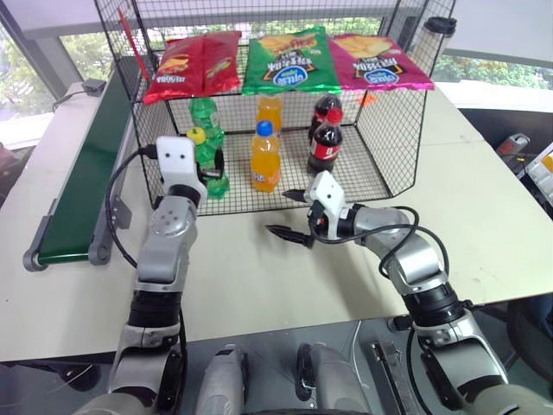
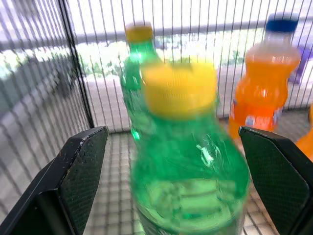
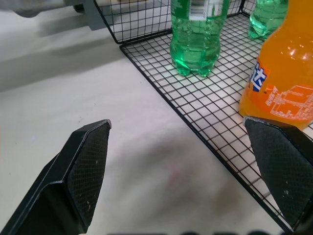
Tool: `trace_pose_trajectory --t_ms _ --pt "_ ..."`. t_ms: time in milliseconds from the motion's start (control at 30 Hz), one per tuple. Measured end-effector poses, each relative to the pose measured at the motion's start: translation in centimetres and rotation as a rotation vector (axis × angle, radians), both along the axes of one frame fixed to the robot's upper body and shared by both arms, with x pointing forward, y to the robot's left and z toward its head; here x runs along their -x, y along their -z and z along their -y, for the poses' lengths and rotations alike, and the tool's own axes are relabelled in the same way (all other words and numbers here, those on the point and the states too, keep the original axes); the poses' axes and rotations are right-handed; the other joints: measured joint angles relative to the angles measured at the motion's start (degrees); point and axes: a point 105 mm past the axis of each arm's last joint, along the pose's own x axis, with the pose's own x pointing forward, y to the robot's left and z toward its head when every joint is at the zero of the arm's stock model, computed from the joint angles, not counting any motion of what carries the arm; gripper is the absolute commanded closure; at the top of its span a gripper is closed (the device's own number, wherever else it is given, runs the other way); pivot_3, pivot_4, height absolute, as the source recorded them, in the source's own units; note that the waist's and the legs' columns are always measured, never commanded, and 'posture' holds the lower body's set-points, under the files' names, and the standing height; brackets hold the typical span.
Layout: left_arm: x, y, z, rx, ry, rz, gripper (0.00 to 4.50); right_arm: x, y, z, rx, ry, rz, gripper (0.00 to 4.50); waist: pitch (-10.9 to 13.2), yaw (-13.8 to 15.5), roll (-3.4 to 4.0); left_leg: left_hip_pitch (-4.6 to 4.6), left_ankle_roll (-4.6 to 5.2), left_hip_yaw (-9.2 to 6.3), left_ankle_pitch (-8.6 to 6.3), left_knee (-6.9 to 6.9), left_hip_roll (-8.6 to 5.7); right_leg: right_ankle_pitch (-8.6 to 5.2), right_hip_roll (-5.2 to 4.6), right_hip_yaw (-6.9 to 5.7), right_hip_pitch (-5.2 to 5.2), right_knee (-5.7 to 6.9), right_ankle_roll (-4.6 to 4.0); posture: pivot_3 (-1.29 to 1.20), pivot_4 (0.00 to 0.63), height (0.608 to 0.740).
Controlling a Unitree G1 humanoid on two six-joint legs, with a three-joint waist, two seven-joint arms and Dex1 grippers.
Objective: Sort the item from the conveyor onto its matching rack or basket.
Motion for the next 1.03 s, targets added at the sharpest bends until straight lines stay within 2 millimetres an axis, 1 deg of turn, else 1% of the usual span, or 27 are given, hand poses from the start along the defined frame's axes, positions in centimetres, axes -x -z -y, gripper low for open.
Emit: trace_pose_trajectory --t_ms 67,133,200,267,367,467,700,767,867,1033 --pt "0.5 -0.8 -0.1 -0.004 -0.003 0.017 0.06 0.0 0.0 0.0 -0.002 -0.002 0.002 0.0 0.0 -0.04 0.0 0.0 0.0 0.0 0.0 0.0 0.0 0.0 0.0 0.0 0.0 0.0 0.0 0.0 0.15 0.74" --pt "1.1 -1.2 -0.5 -0.02 -0.009 0.017 0.06 0.0 0.0 -0.1 -0.002 -0.002 0.002 0.0 0.0 -0.1 0.0 0.01 0.0 0.0 0.0 0.0 0.0 0.0 0.0 0.0 0.0 0.0 0.0 0.0 0.15 0.74" --pt "1.9 -1.2 -0.6 -0.025 0.0 0.004 0.06 0.0 0.0 0.0 -0.002 -0.002 0.002 0.0 0.0 -0.19 0.0 0.01 0.0 -0.01 0.0 -0.01 0.0 0.0 0.01 0.0 -0.01 0.01 0.0 0.0 0.15 0.74" --pt "3.1 -0.8 -0.7 -0.043 0.018 -0.021 0.06 0.0 0.0 -0.1 -0.002 -0.002 0.002 0.0 0.0 -0.22 0.0 0.01 0.0 -0.01 0.0 -0.01 0.01 0.0 0.0 0.0 -0.01 0.01 0.0 0.0 0.15 0.74" --pt "4.5 0.2 -1.1 -0.078 0.019 -0.063 0.06 0.0 0.0 0.0 -0.001 -0.002 0.001 0.0 0.0 -0.16 0.0 0.02 0.0 -0.02 0.0 -0.01 0.01 -0.01 0.0 0.01 0.0 0.01 -0.01 0.0 0.15 0.74" --pt "6.2 1.8 -1.4 -0.099 0.023 -0.121 0.06 0.1 0.1 0.0 -0.002 -0.002 -0.001 0.0 0.0 -0.15 0.0 0.03 0.0 -0.02 0.0 0.0 0.0 -0.01 0.0 0.03 0.01 0.01 -0.01 0.0 0.15 0.74" --pt "10.0 6.7 -2.2 -0.112 0.042 -0.303 0.06 0.2 0.3 -0.2 -0.006 -0.012 -0.01 0.0 0.0 -0.08 0.0 0.03 0.0 -0.04 0.0 0.0 0.01 -0.03 0.0 0.03 -0.01 0.01 -0.04 0.0 0.15 0.74" --pt "10.5 7.7 -2.4 -0.109 0.046 -0.343 0.06 0.3 0.3 -0.2 -0.007 -0.015 -0.011 0.0 0.0 -0.03 0.01 0.04 0.0 -0.05 0.0 0.0 0.01 -0.03 0.0 0.03 -0.01 0.01 -0.05 0.0 0.15 0.74" --pt "11.0 8.5 -2.4 -0.086 0.048 -0.366 0.06 0.4 0.3 -0.3 -0.007 -0.025 -0.014 0.0 0.0 -0.01 0.01 0.03 0.0 -0.05 0.0 0.01 0.0 -0.05 0.0 0.03 0.0 0.0 -0.08 0.0 0.15 0.74" --pt "11.2 8.6 -2.4 -0.082 0.056 -0.364 0.06 0.6 0.6 -0.3 -0.007 -0.037 -0.026 0.0 0.0 -0.08 0.01 0.03 0.0 -0.05 0.0 0.0 0.0 -0.04 0.0 0.03 -0.02 0.0 -0.06 0.0 0.15 0.74"
